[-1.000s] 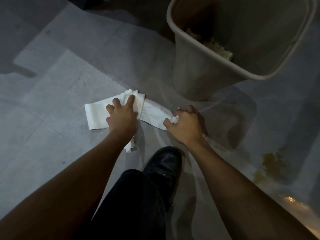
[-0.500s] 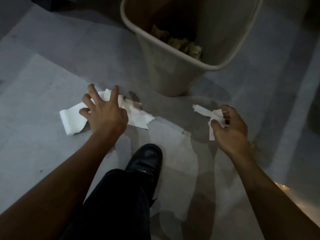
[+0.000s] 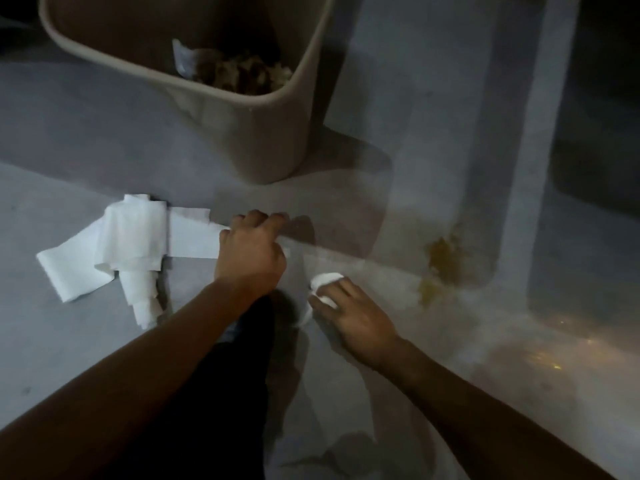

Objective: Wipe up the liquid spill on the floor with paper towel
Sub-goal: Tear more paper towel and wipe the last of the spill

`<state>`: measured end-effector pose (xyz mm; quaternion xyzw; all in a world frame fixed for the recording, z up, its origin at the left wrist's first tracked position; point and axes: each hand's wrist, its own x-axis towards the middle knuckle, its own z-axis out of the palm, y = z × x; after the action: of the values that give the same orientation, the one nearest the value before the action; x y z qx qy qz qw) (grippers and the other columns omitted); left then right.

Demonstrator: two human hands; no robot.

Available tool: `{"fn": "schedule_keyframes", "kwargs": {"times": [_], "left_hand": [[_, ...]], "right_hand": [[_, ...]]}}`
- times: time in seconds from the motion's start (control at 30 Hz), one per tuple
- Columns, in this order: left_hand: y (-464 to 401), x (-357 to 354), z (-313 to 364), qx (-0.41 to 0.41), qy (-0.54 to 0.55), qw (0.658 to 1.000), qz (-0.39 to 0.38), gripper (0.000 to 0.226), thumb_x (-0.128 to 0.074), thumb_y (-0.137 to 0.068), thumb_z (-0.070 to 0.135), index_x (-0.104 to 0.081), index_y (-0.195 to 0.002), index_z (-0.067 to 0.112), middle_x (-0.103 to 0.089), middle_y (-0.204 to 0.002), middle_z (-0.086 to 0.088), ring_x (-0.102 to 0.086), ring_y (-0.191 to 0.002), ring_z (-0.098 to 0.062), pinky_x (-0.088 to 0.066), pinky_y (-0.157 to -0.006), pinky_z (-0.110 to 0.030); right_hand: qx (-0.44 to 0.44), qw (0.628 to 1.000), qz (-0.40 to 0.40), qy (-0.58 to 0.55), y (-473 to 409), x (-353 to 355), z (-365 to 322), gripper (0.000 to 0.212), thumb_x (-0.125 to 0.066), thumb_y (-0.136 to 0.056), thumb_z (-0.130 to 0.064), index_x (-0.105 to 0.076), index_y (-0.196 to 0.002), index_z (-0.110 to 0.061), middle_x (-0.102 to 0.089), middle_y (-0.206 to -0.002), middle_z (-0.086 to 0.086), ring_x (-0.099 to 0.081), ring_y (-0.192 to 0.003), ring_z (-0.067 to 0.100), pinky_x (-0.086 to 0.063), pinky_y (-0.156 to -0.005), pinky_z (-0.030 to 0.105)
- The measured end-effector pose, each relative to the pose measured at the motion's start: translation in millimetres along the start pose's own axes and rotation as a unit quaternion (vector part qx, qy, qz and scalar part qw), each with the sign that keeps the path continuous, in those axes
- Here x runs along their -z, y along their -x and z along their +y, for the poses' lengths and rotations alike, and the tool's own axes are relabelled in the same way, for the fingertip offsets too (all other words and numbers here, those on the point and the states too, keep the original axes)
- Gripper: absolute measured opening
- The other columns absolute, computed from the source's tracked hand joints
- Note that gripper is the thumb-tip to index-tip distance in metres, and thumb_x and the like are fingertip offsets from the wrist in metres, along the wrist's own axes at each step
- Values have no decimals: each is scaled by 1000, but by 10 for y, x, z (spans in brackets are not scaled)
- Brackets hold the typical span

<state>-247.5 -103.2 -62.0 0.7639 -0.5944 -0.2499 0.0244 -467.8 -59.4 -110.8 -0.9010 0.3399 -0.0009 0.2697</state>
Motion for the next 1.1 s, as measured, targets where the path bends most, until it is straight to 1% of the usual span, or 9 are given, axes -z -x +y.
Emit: {"fn": "schedule_keyframes", "kwargs": {"times": [0.1, 0.23, 0.43, 0.53, 0.6, 0.67, 0.8, 0.93, 1.1], "left_hand": [[73, -137, 167, -41, 6, 999, -32, 55, -56, -82, 15, -58, -136, 28, -62, -129, -7, -55, -117, -34, -46, -99, -54], [5, -265, 376, -77, -7, 996, -37, 64, -49, -73, 20, -59, -136, 25, -65, -123, -10, -57, -110, -38, -49, -92, -50], [-95, -349, 658, -107, -2, 994, -36, 61, -57, -75, 11, -58, -136, 21, -67, -117, -14, -58, -104, -41, -50, -88, -51], [-76, -426, 773, -129, -16, 990, -63, 63, -60, -79, 10, -53, -141, 23, -64, -124, -12, -57, -110, -38, -47, -94, -51], [-74, -475, 827, -139, -15, 988, -73, 64, -59, -80, 13, -50, -142, 26, -64, -126, -10, -56, -111, -37, -47, -96, -52], [-77, -521, 897, -154, -14, 985, -78, 62, -57, -79, 16, -49, -140, 27, -65, -123, -10, -57, -108, -37, -48, -95, -52], [-32, -574, 1016, -161, -10, 983, -90, 59, -61, -83, 14, -49, -140, 24, -63, -125, -11, -54, -113, -37, -44, -99, -51], [-40, -605, 1014, -162, 1, 981, -102, 61, -63, -86, 17, -45, -143, 24, -60, -129, -10, -52, -120, -36, -42, -103, -56], [-34, -605, 1020, -165, -2, 982, -94, 62, -65, -82, 13, -48, -141, 19, -61, -125, -14, -52, -115, -40, -44, -96, -55]], "right_hand": [[-68, 995, 38, 64, 559, 51, 416, 41, -47, -96, -26, -63, -131, -11, -60, -133, 13, -52, -120, 37, -44, -100, 48], [-240, 965, 62, 80, 556, 332, 831, 55, -36, -104, -35, -47, -146, -1, -36, -156, 23, -29, -145, 47, -26, -119, 56], [-196, 979, 26, 52, 517, 88, 654, 65, -24, -107, -39, -17, -157, 2, -7, -166, 20, 0, -154, 38, -15, -123, 53], [-92, 995, 13, 44, 1200, -100, 485, 53, -18, -109, -24, -34, -152, 3, -24, -163, 20, -17, -152, 40, -25, -120, 54], [-140, 988, 63, -21, 1471, -78, 475, 46, -25, -110, -27, -48, -148, -13, -35, -159, -5, -30, -149, 21, -32, -119, 46], [-222, 968, 105, -44, 1535, 29, 568, 37, -42, -108, -35, -40, -145, -39, -22, -153, -30, -23, -148, 1, -23, -123, 35], [-341, 914, 220, -22, 1283, 252, 1096, 39, -52, -99, -19, -61, -137, -20, -45, -155, 8, -35, -146, 31, -29, -120, 49], [-309, 935, 172, 38, 744, 276, 1472, 61, -60, -81, -8, -53, -142, -5, -40, -156, 18, -32, -144, 45, -35, -114, 57], [-131, 985, 75, 87, 1290, 105, 913, 50, -38, -97, -10, -47, -146, 0, -39, -156, 20, -28, -148, 39, -19, -123, 48]]}}
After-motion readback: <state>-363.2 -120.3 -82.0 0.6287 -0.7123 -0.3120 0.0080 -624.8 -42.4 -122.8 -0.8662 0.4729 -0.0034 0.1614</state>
